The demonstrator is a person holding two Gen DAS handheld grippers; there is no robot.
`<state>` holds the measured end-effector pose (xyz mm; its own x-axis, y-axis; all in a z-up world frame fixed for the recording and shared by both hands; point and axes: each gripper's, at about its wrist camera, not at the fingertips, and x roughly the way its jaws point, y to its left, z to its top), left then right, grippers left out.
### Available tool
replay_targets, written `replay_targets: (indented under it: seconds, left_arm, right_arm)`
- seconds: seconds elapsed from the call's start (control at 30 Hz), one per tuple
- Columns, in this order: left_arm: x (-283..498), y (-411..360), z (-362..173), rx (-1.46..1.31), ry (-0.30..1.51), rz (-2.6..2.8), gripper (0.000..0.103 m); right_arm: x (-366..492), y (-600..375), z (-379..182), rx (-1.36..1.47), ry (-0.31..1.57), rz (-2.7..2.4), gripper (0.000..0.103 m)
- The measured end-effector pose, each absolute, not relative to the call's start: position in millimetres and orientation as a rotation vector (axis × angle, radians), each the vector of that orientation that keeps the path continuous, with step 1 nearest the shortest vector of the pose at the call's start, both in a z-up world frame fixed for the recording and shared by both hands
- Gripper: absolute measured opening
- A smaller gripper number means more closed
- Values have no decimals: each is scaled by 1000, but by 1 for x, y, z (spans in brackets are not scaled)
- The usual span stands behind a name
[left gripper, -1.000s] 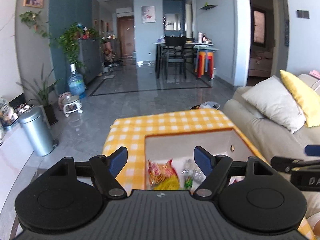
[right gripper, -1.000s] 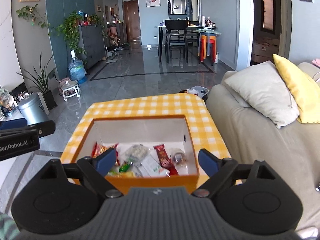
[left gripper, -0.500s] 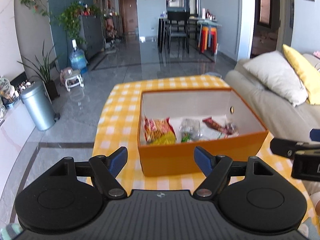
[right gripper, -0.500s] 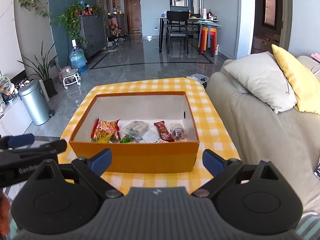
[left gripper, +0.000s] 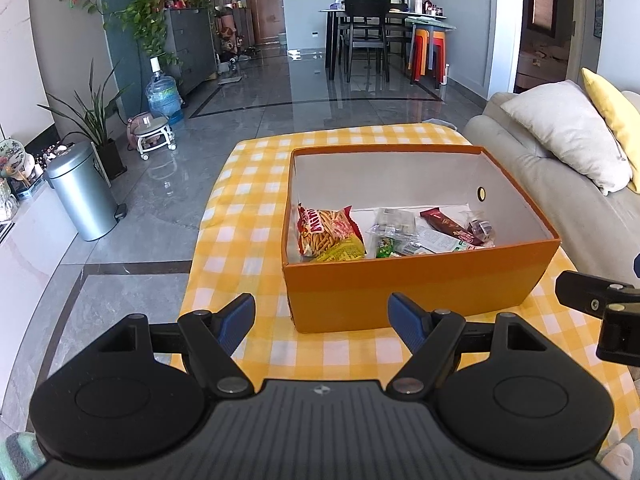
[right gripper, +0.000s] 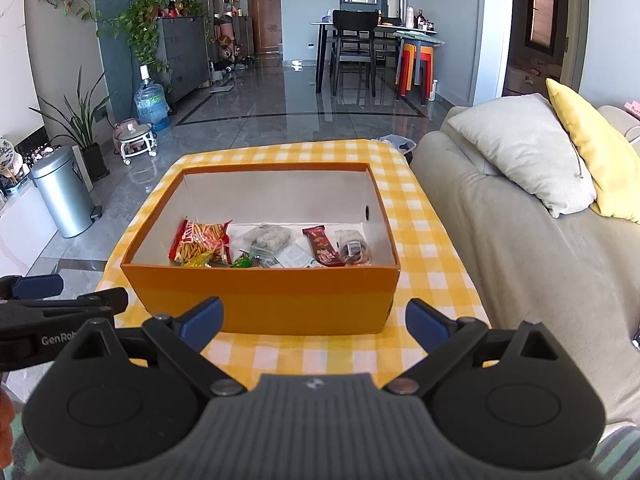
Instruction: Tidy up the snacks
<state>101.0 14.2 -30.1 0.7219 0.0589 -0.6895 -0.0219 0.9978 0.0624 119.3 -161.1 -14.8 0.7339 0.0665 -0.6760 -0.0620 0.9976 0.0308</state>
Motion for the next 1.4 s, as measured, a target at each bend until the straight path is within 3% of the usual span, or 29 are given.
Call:
replay_targets:
  seconds: [1.4]
  left_arm:
    - [100, 12, -22, 71, 758, 29, 89]
  right_arm:
    - [117, -162, -11, 12, 732, 71, 95]
